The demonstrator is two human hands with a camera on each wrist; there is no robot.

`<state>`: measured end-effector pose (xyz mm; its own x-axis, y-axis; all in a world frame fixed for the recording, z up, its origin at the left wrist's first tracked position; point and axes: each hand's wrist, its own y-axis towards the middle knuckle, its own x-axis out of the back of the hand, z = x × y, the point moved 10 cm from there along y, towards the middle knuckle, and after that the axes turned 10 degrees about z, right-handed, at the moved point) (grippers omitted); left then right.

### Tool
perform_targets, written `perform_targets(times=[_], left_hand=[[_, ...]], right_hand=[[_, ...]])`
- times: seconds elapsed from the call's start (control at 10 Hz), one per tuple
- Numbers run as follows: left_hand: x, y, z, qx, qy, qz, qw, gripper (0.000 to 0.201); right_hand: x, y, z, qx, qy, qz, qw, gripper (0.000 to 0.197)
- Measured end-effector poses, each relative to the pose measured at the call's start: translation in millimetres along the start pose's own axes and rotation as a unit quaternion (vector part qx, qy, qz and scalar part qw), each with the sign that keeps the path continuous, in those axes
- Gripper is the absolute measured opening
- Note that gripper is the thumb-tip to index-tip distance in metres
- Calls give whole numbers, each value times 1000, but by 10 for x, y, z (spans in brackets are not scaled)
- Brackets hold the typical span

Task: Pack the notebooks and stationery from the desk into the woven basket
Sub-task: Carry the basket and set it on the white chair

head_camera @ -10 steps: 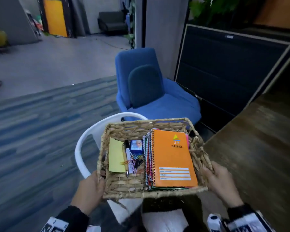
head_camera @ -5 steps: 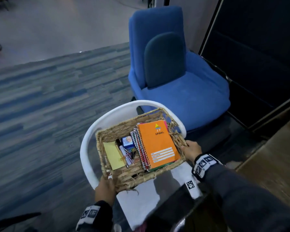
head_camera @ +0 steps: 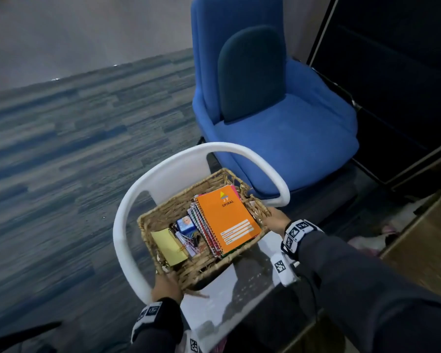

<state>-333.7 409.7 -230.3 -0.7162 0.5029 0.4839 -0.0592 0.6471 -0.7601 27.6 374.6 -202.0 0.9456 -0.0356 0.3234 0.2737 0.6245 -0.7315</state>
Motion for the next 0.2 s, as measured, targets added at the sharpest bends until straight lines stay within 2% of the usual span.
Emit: perform_targets(times=[0.1,0.2], left_hand=[[-90,260,66,8,39,44,998,44],[12,148,-48,-24,44,49,998,54]], right_hand=[[89,-396,194,39,10,9,999,38],[539,-1151,423,100,-5,-107,989,51]])
